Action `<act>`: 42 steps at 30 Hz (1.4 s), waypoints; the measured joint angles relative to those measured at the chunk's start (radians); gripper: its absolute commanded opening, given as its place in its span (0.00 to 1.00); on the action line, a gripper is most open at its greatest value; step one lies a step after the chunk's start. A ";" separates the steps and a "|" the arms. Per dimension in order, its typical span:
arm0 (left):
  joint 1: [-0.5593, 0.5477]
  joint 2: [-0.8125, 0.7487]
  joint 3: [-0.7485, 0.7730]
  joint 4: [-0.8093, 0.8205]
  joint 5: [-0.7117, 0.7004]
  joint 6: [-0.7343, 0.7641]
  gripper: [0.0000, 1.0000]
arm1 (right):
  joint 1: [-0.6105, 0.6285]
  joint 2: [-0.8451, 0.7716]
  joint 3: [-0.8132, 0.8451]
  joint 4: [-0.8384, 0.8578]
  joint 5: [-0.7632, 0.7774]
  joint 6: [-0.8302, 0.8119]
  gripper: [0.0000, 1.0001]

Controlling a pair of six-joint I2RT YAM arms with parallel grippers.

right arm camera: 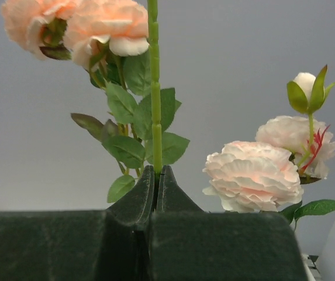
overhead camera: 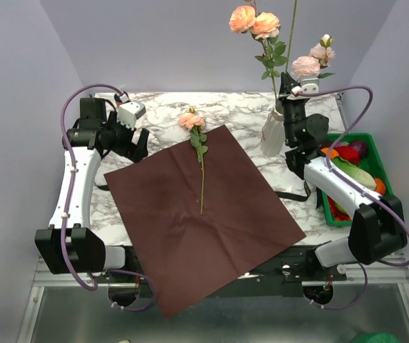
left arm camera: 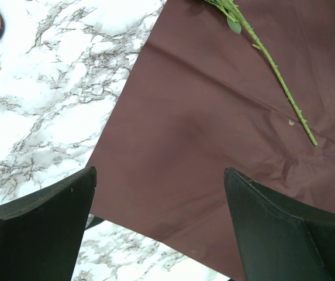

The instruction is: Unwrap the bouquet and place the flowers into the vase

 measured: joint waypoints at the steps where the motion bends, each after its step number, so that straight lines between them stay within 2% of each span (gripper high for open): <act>1: 0.000 0.009 0.006 0.000 0.000 0.001 0.99 | 0.000 0.023 -0.002 0.033 0.012 -0.009 0.01; 7: 0.000 0.066 0.056 0.005 -0.001 0.004 0.99 | -0.012 0.118 -0.034 0.201 0.064 -0.039 0.01; 16: 0.000 0.098 0.061 0.007 -0.010 0.011 0.99 | -0.050 0.169 -0.066 0.338 0.074 -0.036 0.01; 42: -0.002 0.144 0.096 0.037 -0.012 0.010 0.99 | -0.107 0.292 -0.109 0.394 0.024 0.045 0.01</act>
